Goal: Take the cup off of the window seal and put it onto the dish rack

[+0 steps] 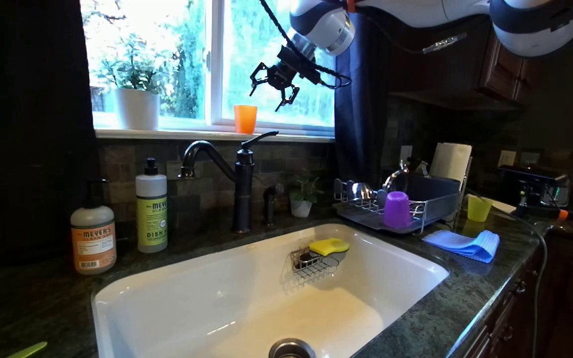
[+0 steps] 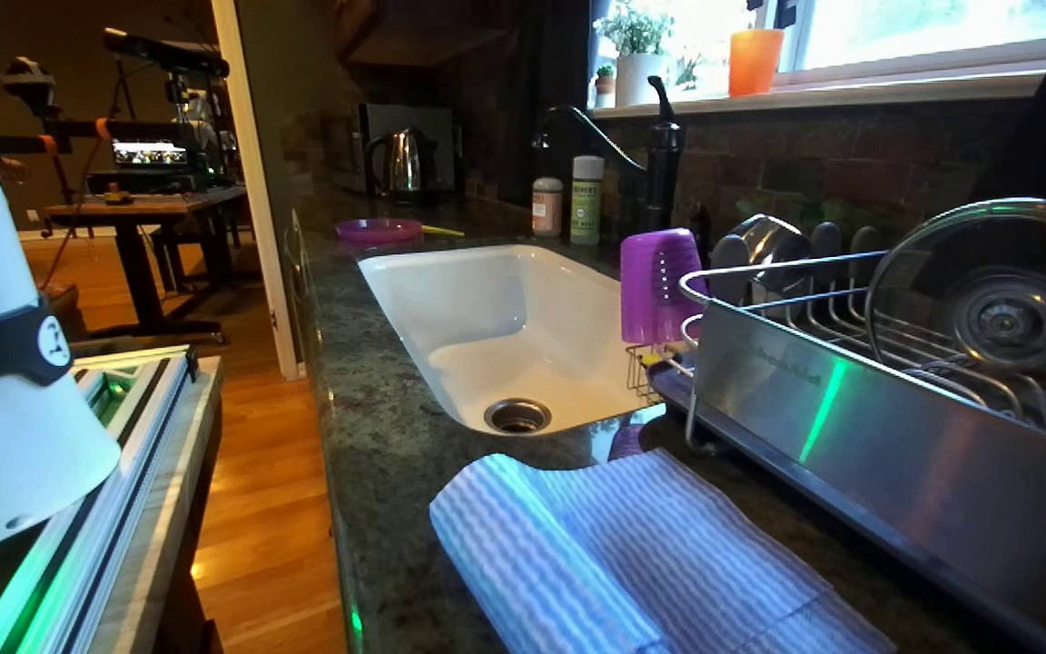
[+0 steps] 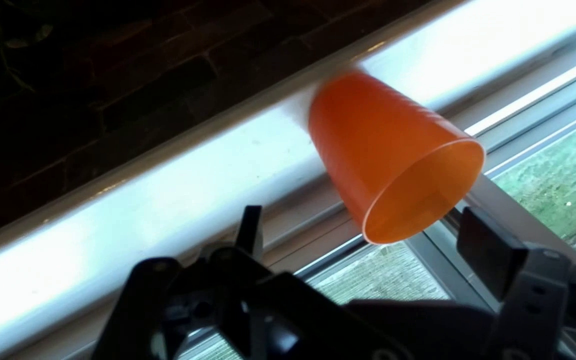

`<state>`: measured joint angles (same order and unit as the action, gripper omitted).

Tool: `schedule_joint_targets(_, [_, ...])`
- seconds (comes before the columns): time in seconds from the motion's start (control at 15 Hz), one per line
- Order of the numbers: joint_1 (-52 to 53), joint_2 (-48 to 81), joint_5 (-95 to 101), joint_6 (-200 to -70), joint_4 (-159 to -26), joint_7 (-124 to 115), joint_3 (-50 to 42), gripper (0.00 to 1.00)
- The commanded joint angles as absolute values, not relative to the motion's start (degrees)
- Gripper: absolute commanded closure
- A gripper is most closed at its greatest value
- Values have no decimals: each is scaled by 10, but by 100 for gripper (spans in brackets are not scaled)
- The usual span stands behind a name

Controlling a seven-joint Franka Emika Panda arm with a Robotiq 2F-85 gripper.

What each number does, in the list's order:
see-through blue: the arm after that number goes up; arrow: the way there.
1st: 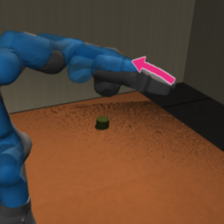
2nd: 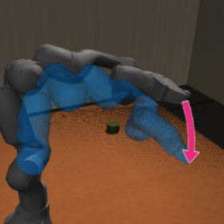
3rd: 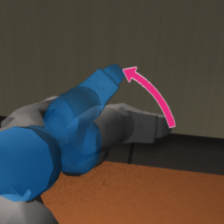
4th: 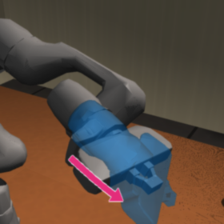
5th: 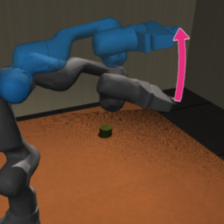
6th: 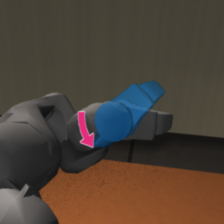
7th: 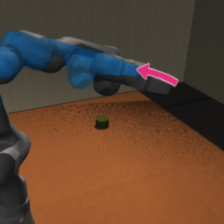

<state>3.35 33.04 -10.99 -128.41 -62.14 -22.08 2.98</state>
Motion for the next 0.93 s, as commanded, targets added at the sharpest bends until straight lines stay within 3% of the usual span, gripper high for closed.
schedule_joint_targets(0.0, [30, 388, -119, -1258, -545, -212, 40, 1])
schedule_joint_targets(0.13, [30, 408, -117, -1249, -520, -212, 43, 3])
schedule_joint_targets(0.27, [31, 424, -116, -1239, -499, -213, 46, 28])
schedule_joint_targets(0.33, [31, 431, -115, -1233, -489, -212, 47, 32])
schedule_joint_targets(0.87, [42, 450, -84, -1167, -439, -229, 30, 96])
